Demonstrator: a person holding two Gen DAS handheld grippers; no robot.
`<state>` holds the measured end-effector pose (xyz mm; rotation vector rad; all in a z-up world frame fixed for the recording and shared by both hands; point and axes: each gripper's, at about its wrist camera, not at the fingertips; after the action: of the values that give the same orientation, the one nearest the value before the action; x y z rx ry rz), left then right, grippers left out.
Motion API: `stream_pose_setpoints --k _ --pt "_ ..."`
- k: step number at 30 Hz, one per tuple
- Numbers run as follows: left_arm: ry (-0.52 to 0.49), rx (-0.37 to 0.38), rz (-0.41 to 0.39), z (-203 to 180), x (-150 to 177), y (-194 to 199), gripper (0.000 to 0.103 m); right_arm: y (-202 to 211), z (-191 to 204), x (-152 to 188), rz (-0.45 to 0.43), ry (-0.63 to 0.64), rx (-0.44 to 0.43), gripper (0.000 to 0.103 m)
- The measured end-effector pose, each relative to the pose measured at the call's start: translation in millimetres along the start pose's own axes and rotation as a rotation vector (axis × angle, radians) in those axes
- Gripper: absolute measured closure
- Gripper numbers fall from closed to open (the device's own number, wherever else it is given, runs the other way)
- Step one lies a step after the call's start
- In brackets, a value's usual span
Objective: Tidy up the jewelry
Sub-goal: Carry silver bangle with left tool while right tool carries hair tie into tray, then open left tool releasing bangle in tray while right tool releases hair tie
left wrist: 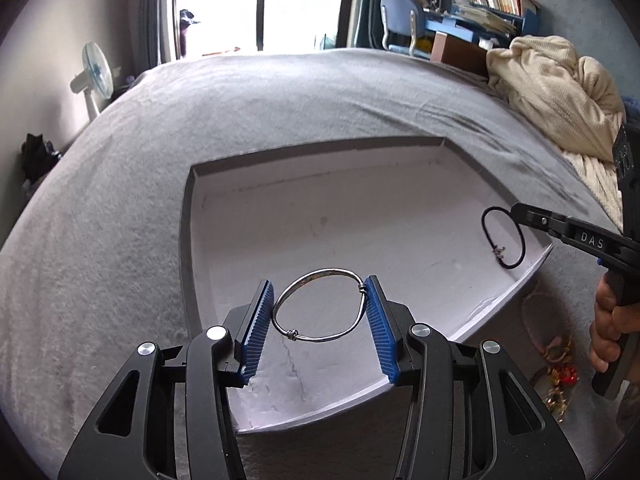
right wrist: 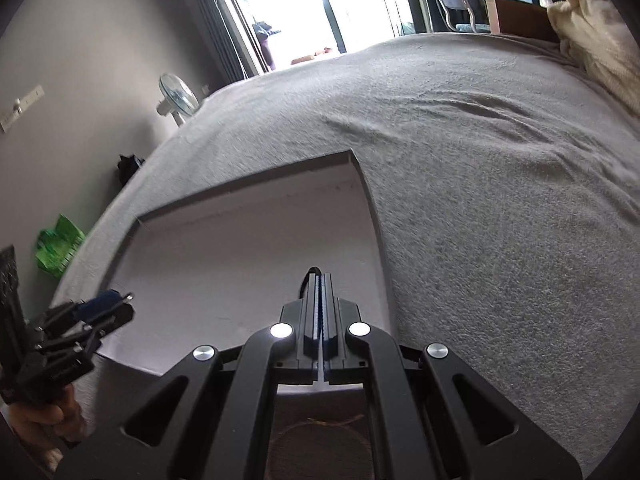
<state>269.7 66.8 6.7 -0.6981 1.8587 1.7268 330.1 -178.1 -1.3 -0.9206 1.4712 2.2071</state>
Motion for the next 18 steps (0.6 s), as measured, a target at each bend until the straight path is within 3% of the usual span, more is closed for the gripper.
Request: stream_pose_setpoints --k 4,6,8,12,18 --pt "-0.002 0.005 -0.01 0.7 3.9 0.2 0.044 2.8 2.8 3.1 -0.013 0.039 0.028 0.101" --pt "-0.016 -0.011 -0.022 -1.8 5.6 4.7 0.036 7.3 4.8 4.2 -0.025 0.055 0.032 0.094" --pt "-0.02 -0.017 -0.036 -2.2 6.3 10.0 0.029 15.5 7.0 6.5 -0.048 0.067 0.031 0.076" --pt "-0.02 -0.022 -0.056 -0.5 10.5 21.6 0.025 32.4 12.5 13.0 -0.077 0.084 0.031 0.071" --pt "-0.013 -0.024 -0.087 -1.2 26.9 47.4 0.018 59.1 17.5 33.7 -0.113 0.09 0.025 0.055"
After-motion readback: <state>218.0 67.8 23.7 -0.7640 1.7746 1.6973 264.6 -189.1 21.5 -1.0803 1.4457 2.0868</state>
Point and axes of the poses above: each gripper's, at about its wrist camera, not at the fingertips, and y roughly against the way its jaws point, z to its left, x to its underside, and after that the axes turned 1 degree about -z, right-handed
